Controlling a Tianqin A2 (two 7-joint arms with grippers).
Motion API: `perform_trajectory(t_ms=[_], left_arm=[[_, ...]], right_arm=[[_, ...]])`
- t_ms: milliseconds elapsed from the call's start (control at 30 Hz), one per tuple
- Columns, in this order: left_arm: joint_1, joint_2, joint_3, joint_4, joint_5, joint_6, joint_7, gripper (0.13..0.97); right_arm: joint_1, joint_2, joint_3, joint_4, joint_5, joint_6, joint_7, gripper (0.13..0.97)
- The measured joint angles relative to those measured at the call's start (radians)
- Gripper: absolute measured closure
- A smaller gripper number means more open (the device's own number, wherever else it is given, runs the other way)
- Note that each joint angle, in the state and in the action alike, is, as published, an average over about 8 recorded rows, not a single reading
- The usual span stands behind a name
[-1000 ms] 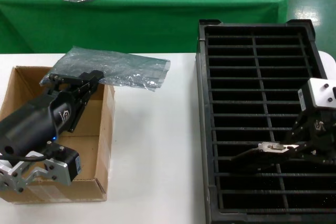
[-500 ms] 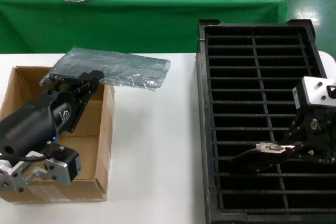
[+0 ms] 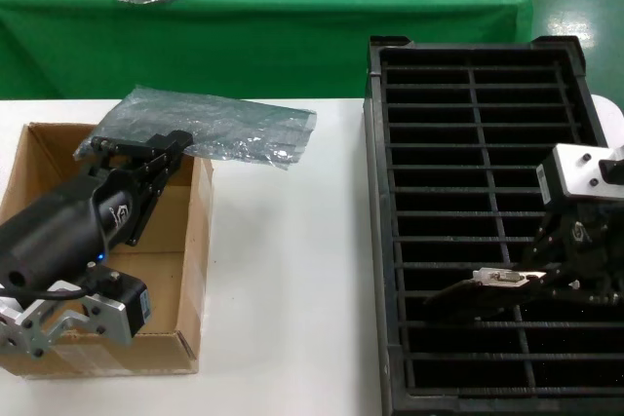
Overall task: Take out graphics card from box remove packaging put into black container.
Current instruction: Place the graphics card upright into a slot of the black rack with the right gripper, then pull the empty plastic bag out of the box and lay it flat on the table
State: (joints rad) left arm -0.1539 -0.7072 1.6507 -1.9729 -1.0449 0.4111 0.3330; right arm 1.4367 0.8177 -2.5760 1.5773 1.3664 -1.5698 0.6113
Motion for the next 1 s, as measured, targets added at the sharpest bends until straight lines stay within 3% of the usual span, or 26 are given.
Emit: perform_trajectory(t_ms=[333, 500, 733, 1000], left_arm=[[0.000, 0.000, 0.000, 0.000, 0.000, 0.000, 0.000, 0.958], [0.000, 0.000, 0.000, 0.000, 0.000, 0.000, 0.000, 0.958], [0.000, 0.000, 0.000, 0.000, 0.000, 0.000, 0.000, 0.958], [0.000, 0.000, 0.000, 0.000, 0.000, 0.000, 0.000, 0.958]], right_arm=[[-0.002, -0.013, -0.001, -0.018, -0.014, 0.000, -0.008, 0.860], [-0.008, -0.016, 0.007, -0.020, -0.017, 0.000, -0.012, 0.790], [-0.042, -0.006, 0.063, 0.005, -0.032, 0.006, -0.016, 0.747], [-0.071, 0.002, 0.104, 0.025, -0.048, 0.016, -0.021, 0.569]])
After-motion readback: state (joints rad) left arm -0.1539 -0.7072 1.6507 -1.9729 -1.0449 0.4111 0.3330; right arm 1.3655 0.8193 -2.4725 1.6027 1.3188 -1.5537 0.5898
